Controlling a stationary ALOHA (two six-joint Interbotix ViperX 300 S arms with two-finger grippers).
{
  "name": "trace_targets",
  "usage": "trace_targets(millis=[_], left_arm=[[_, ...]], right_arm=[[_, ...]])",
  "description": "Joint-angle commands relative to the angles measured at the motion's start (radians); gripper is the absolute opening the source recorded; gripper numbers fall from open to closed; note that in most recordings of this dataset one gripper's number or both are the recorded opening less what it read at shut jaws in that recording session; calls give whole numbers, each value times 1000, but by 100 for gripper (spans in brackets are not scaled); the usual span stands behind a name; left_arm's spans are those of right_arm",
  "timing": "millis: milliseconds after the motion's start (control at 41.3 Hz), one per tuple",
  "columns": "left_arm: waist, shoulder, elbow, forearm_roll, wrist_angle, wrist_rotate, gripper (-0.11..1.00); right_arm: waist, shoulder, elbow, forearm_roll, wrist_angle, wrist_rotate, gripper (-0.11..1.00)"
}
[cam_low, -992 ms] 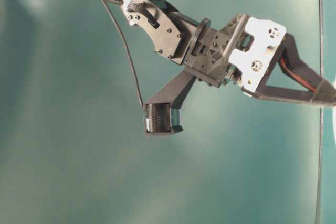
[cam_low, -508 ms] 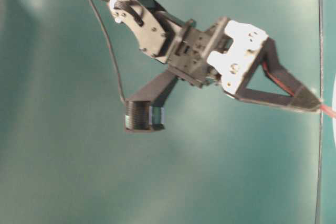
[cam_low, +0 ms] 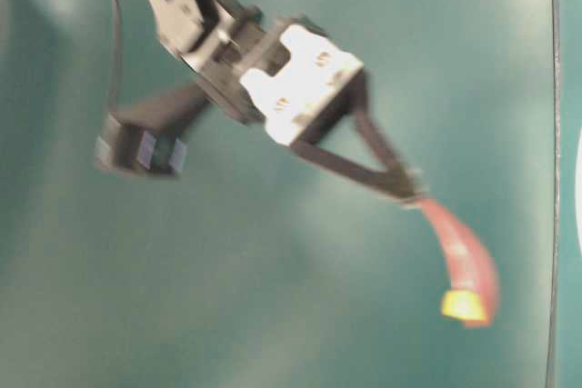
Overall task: Scoop the yellow hexagonal prism block from the bowl with a spoon using the right arm.
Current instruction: 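Lift the spoon with the block out of the bowl, moving it upward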
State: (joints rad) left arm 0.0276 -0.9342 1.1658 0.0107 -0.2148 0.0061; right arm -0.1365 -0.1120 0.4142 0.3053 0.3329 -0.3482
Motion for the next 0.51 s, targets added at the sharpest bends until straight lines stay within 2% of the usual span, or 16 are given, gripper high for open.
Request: trace_targets(millis=[0,97,218,484], left_arm=[[2,5,-21,3,-5,0,0],[2,6,-20,3,-6,0,0],[2,5,-20,3,-5,0,0],[2,2,-21,3,-6,0,0]], right_arm=[[2,-84,43,-2,-133,-3,23],[3,-156,121,-2,-276,-5,23],[9,-244,199,-2,-399,-3,23],[17,-334,262,-2,-400,8,23]])
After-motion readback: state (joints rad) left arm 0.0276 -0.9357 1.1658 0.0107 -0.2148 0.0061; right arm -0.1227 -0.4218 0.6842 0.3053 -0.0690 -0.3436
